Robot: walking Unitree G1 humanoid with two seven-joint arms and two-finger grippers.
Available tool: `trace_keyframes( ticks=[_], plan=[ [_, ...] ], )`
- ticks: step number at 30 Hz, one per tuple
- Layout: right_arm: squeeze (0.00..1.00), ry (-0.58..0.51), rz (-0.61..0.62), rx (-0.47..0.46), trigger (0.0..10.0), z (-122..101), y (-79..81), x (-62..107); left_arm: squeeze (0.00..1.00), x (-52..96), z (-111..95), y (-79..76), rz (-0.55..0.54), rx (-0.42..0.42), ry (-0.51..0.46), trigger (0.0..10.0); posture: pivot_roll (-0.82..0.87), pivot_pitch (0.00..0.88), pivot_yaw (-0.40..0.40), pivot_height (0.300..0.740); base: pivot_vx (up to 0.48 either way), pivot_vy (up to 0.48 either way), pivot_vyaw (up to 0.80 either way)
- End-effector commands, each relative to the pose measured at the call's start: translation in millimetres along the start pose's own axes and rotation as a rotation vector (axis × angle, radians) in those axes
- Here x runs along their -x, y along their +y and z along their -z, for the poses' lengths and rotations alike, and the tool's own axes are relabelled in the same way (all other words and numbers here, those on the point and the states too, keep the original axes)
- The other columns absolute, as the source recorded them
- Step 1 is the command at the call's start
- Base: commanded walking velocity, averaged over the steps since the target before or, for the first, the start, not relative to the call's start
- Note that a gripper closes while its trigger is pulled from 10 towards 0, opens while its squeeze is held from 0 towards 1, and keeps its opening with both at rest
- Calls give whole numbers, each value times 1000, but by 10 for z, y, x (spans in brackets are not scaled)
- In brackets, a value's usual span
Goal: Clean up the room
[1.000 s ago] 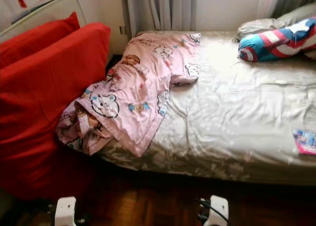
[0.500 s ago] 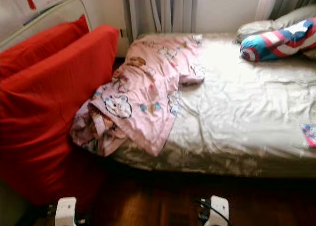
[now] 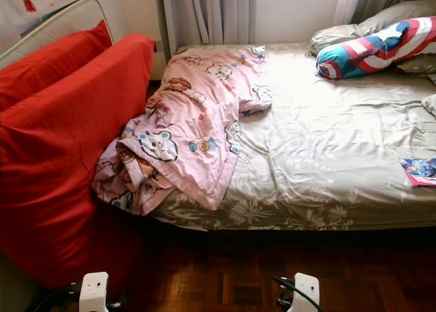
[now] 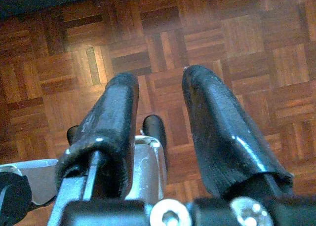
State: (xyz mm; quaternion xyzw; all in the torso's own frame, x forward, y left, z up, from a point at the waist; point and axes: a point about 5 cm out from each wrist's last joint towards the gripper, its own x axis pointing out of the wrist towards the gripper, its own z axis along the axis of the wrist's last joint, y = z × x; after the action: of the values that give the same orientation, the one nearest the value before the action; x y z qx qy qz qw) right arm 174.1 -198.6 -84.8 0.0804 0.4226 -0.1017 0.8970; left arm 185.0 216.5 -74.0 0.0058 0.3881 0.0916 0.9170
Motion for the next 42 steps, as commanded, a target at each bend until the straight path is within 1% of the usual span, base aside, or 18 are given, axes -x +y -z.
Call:
trace_keyframes(
  ticks=[1,16,21,26,29,34,38,42],
  plan=[
    [0,-4,-10,-1,10000,0,26,-1,0,7,27,23,-6,2,10,10000,-70,49,55,740,0,0,0],
    [0,-1,-13,20,10000,-3,27,-2,0,6,25,25,-4,-1,12,10000,-69,50,57,740,0,0,0],
    [0,0,-13,23,10000,-3,28,-2,0,7,26,26,-4,-1,12,10000,-69,50,57,740,247,0,251],
    [0,2,-12,25,10000,0,28,-2,0,7,26,28,-3,-2,12,10000,-69,50,57,740,253,0,800],
    [0,4,-3,3,10000,9,25,-1,0,7,27,27,-2,-1,12,10000,-70,51,57,740,259,0,0],
    [0,4,-5,9,10000,8,25,-1,0,7,28,26,-1,0,11,10000,-70,51,56,740,288,0,0],
    [0,4,-12,31,10000,2,27,-2,0,7,28,27,-2,0,12,10000,-70,51,56,740,298,0,0],
    [0,2,-19,40,10000,-4,32,-3,0,7,27,28,-2,1,12,10000,-69,51,56,740,296,0,622]
  ],
)
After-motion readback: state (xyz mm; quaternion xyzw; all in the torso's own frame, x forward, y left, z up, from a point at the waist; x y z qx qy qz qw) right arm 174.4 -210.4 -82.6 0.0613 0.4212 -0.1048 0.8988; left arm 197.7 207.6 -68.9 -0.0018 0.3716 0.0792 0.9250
